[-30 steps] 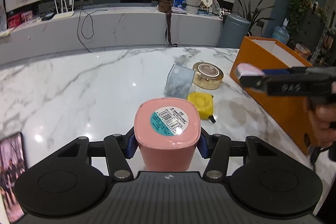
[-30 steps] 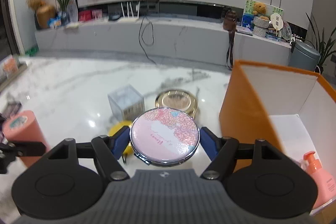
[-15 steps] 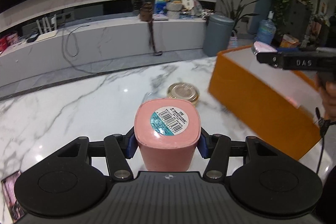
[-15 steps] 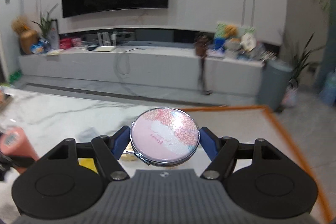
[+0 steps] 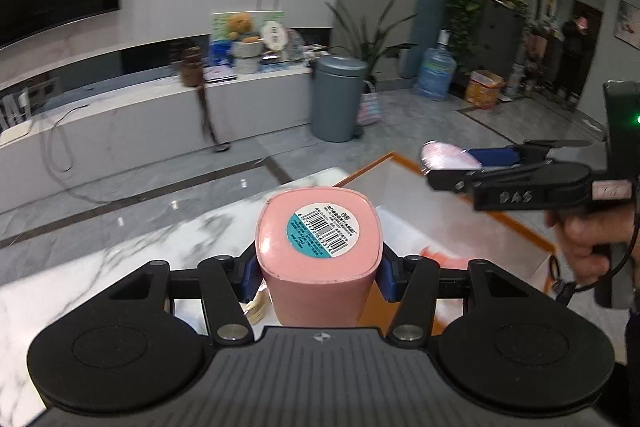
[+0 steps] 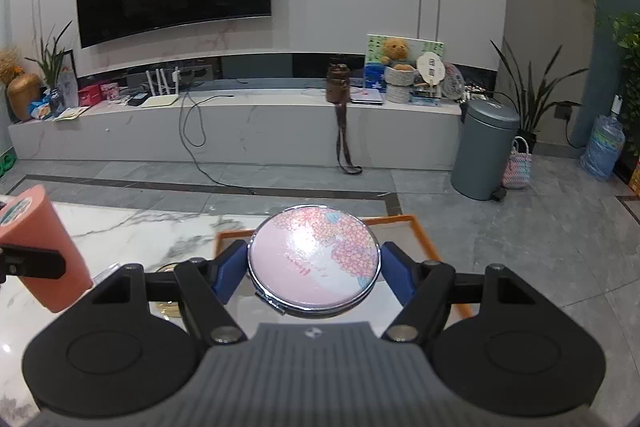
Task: Organize rigid objects
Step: 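Carry the pink container and compact mirror with both tools over the orange box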
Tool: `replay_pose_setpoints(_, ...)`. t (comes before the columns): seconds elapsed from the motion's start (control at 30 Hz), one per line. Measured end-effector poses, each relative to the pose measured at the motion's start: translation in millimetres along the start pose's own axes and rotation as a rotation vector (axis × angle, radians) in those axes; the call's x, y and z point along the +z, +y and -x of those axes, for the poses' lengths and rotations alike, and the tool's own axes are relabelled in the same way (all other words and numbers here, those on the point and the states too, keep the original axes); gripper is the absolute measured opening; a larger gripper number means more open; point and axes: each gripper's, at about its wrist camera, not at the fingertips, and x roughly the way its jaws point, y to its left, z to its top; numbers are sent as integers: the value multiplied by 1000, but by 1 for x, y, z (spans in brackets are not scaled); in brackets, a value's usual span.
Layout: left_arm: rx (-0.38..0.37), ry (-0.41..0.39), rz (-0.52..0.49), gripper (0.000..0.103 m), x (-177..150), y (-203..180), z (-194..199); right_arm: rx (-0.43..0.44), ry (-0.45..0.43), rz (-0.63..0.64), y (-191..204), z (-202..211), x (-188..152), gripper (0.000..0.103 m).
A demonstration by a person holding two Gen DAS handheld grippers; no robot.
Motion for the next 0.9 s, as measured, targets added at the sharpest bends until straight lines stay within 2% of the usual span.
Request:
replay_pose_setpoints(0.2, -44, 54, -17, 62, 28, -19, -47, -21, 23, -35, -27, -10, -2, 71)
replay_pose_setpoints(0.37, -54, 125, -29, 62, 41, -31, -87, -36, 92, -62, -41, -34, -17, 71)
replay_pose_setpoints(0.63, 15, 253, -126, 62, 36, -50, -142, -49, 174, -88, -47, -66, -33, 71)
replay_pose_setpoints(0.9, 67, 381, -187, 62, 30, -56, -173, -44, 231, -77, -48, -90, -39, 71)
